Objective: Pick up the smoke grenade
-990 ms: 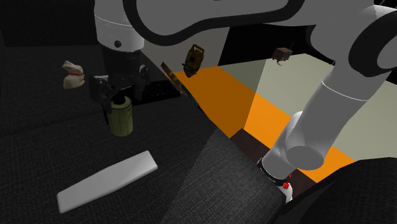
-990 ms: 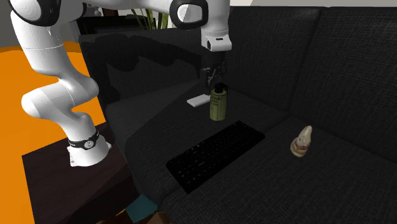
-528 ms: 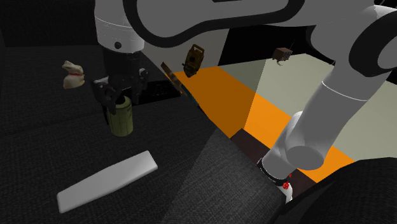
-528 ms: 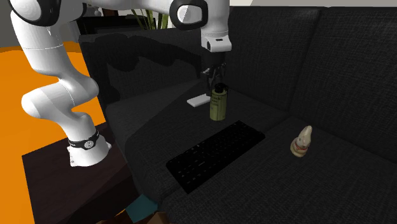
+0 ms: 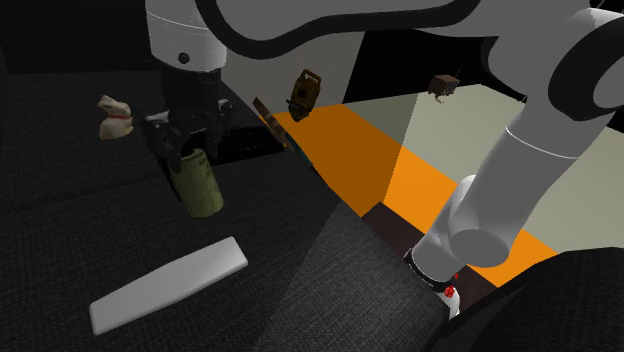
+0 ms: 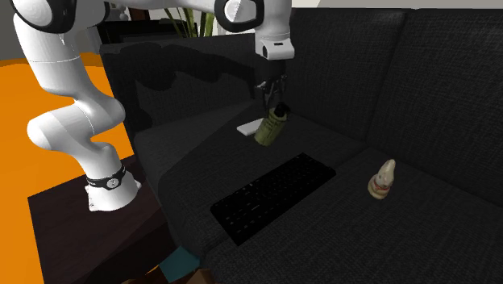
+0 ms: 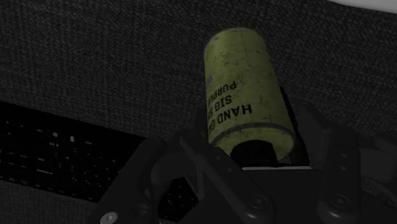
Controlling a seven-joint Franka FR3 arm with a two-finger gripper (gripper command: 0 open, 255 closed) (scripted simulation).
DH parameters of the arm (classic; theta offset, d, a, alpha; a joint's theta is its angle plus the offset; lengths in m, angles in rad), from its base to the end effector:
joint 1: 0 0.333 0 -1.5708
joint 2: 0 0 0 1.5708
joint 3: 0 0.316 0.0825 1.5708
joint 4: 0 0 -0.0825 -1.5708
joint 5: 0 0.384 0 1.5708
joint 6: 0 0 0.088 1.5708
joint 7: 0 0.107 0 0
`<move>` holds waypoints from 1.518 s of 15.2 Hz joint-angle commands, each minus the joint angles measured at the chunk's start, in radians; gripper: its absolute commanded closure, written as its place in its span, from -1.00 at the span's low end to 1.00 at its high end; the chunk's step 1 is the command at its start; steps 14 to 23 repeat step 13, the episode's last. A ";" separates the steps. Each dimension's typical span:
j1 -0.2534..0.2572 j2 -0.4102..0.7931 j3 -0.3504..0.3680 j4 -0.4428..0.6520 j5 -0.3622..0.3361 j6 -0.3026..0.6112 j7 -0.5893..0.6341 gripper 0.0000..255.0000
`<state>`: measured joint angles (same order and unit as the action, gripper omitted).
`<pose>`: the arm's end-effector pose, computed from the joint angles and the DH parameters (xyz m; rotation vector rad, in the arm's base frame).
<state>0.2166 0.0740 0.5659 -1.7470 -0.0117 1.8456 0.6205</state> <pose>0.4225 0.4068 0.5287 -3.0863 -0.2521 -0.0145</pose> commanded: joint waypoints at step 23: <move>0.007 0.014 0.004 0.180 -0.008 -0.167 0.009 1.00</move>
